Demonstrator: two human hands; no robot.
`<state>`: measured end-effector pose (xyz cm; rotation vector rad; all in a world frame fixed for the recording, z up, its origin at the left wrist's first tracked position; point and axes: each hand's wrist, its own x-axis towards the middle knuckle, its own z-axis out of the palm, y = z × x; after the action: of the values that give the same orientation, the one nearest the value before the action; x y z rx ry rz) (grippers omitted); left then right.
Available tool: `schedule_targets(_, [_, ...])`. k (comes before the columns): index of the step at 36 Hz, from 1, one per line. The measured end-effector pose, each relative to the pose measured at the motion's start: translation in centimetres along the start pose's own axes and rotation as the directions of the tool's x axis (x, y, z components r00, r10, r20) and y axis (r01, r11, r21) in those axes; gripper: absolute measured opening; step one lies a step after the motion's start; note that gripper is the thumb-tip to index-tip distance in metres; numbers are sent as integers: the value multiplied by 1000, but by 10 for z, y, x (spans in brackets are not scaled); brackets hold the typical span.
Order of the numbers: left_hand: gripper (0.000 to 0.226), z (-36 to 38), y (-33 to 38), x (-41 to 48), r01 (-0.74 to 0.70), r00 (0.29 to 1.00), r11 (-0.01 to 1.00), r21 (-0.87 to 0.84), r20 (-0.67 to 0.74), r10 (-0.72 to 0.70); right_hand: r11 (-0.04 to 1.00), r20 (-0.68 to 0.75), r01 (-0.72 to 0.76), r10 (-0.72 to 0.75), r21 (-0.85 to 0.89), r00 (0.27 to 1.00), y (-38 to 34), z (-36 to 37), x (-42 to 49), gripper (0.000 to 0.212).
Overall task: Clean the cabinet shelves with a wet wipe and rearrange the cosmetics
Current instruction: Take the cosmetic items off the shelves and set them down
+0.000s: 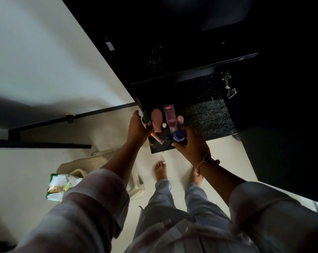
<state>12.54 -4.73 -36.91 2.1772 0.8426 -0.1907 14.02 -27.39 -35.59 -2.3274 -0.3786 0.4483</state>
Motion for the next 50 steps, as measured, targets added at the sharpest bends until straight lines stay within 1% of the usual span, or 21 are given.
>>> schedule_targets(3, [101,-6,2,-7,-10,1000,999,37,0,10,1000,4,15,-15,16,1000,-3,-11,-5,64])
schedule_targets(6, [102,-15,5,-20,-49,999,995,86,-17,51,997,-44,70,-71,-35,996,-6,-26,-16,70])
schedule_targets(8, [98,-21,9,-31,-103,993,987,120,-51,110,989,-87,112,-120,-98,989,-9,-38,-23,72])
schedule_targets(10, [89,-30,18,-44,-188,973,969,163,-105,207,979,-122,144,-162,-148,979,-14,-51,-27,72])
schedule_targets(13, [74,-42,40,-64,-338,909,911,237,-167,381,973,-176,165,-194,-164,965,-25,-72,-28,70])
schedule_targets(15, [69,-50,59,-76,-409,863,877,251,-207,462,969,-217,180,-214,-168,952,-37,-85,-25,70])
schedule_targets(18, [70,-63,90,-90,-496,790,822,281,-248,561,962,-272,215,-255,-171,928,-58,-106,-16,68])
schedule_targets(22, [70,-85,137,-105,-604,675,736,306,-295,676,945,-379,259,-319,-202,868,-89,-137,-5,64])
schedule_targets(26, [64,-109,186,-116,-703,529,639,312,-370,764,925,-518,302,-379,-230,767,-122,-173,2,62])
schedule_targets(30, [60,-136,233,-128,-772,366,532,349,-441,820,893,-635,368,-444,-258,632,-156,-215,8,55])
schedule_targets(33, [57,-156,268,-137,-785,259,484,387,-504,824,876,-688,407,-463,-260,558,-186,-250,11,53])
schedule_targets(39, [51,-201,338,-150,-824,80,384,418,-584,807,820,-792,490,-498,-296,354,-249,-321,19,51])
schedule_targets(46, [51,-257,413,-166,-829,-97,309,467,-663,742,763,-847,507,-520,-400,114,-319,-392,21,47])
schedule_targets(48, [51,-271,431,-172,-829,-130,296,475,-677,724,741,-842,503,-538,-445,48,-339,-411,20,45])
schedule_targets(50, [51,-283,446,-179,-825,-149,294,483,-688,710,733,-841,492,-541,-470,2,-359,-429,18,42])
